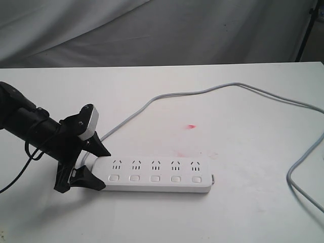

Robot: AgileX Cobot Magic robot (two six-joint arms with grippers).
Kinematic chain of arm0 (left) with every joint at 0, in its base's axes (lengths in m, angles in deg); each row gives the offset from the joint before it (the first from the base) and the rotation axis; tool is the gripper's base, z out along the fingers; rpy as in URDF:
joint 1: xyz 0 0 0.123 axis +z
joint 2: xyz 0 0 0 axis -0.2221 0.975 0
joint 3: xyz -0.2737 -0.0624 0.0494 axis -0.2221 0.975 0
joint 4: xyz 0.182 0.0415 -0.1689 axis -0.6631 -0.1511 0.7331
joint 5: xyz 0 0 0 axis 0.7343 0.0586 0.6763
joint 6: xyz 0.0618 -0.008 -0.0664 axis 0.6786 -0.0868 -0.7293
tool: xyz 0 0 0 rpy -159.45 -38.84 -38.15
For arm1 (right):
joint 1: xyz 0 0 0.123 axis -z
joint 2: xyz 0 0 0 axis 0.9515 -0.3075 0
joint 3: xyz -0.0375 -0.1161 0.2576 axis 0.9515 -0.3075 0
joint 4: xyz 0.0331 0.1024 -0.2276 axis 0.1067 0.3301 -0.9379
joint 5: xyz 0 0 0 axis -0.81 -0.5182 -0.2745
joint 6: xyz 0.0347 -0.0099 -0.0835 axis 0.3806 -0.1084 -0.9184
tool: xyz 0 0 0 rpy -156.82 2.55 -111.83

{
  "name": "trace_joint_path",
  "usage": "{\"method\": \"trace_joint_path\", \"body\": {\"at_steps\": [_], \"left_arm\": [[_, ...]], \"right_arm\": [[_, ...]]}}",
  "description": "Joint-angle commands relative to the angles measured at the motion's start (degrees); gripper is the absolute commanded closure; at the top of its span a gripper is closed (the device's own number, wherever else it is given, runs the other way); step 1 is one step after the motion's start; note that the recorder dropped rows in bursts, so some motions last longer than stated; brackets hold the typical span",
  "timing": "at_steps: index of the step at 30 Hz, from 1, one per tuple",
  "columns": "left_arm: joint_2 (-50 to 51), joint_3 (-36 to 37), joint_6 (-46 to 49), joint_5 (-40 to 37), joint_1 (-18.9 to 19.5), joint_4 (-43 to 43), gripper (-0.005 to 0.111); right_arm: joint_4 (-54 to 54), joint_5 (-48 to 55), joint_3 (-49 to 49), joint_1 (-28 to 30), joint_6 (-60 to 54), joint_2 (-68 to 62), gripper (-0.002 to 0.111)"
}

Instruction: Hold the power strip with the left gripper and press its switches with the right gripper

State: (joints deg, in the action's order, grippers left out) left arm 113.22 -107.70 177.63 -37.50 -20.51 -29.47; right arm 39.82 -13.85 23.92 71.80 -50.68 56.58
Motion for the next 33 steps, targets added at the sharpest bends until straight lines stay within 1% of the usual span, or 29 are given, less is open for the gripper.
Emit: {"method": "trace_joint_path", "body": {"at_steps": [1, 4, 8, 12, 14, 15, 20, 25, 33], "left_arm": [[0.08, 0.20, 0.07, 0.20, -0.33, 0.34, 0.093], [0.08, 0.20, 0.07, 0.20, -0.33, 0.34, 0.093], [0.08, 0.20, 0.07, 0.20, -0.33, 0.34, 0.093], [0.08, 0.20, 0.07, 0.20, -0.33, 0.34, 0.093], [0.08, 0.20, 0.07, 0.20, -0.33, 0.34, 0.093], [0.08, 0.20, 0.07, 0.20, -0.33, 0.34, 0.093], [0.08, 0.20, 0.07, 0.20, -0.33, 0.34, 0.093], [0.08, 0.20, 0.07, 0.20, -0.33, 0.34, 0.093], [0.08, 0.20, 0.07, 0.20, -0.33, 0.34, 0.093]], "right_arm": [[-0.47, -0.51, -0.60, 0.38, -3.27, 0.28, 0.108], [0.11, 1.27, -0.60, 0.38, -3.37, 0.28, 0.108], [4.12, 0.37, -2.43, 0.38, -3.37, 0.28, 0.108], [8.54, -5.05, -6.08, 0.38, -3.37, 0.28, 0.108], [10.05, -6.20, -6.08, 0.38, -3.37, 0.28, 0.108], [10.73, -4.39, -6.08, 0.38, -3.37, 0.28, 0.108], [10.49, -3.36, -6.08, 0.38, -3.37, 0.28, 0.108], [9.90, 3.00, -6.08, 0.38, -3.37, 0.28, 0.108], [10.03, 3.34, -6.08, 0.29, -3.15, 0.28, 0.108]]}}
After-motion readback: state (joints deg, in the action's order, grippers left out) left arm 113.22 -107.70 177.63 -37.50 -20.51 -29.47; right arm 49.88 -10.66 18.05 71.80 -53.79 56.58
